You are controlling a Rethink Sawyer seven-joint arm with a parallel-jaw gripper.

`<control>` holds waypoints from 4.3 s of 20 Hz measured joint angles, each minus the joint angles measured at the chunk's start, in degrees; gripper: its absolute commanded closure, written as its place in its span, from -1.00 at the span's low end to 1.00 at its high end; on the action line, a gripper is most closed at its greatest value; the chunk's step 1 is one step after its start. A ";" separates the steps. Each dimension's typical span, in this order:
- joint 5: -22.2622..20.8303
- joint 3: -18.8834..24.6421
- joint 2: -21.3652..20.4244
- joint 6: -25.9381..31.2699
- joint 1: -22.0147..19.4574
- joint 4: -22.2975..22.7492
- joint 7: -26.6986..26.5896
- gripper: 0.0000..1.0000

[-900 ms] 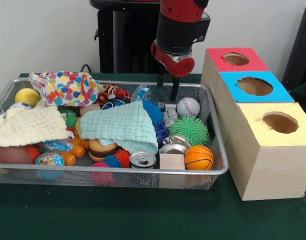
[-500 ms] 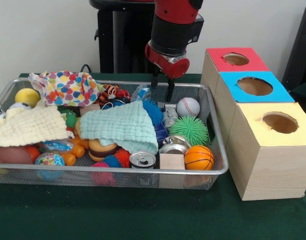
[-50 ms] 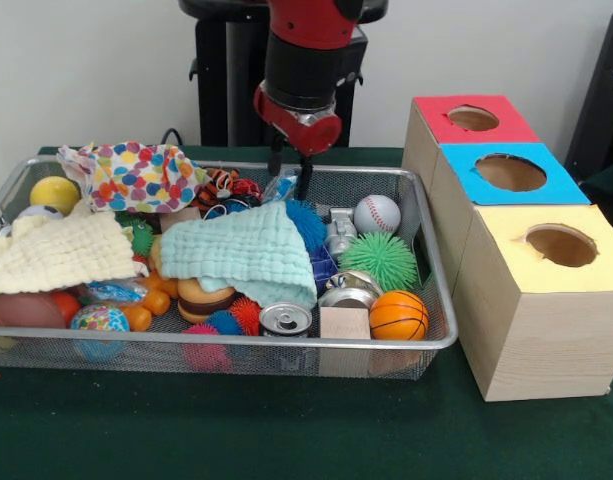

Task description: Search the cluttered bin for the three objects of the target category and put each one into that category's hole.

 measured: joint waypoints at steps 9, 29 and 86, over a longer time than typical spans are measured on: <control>-4.75 0.56 2.15 -0.88 -3.43 1.74 0.00 -1.00; -7.97 1.87 7.56 -16.35 -4.35 4.31 0.00 -1.00; 13.40 -0.91 -17.45 16.17 15.66 -0.35 1.45 1.00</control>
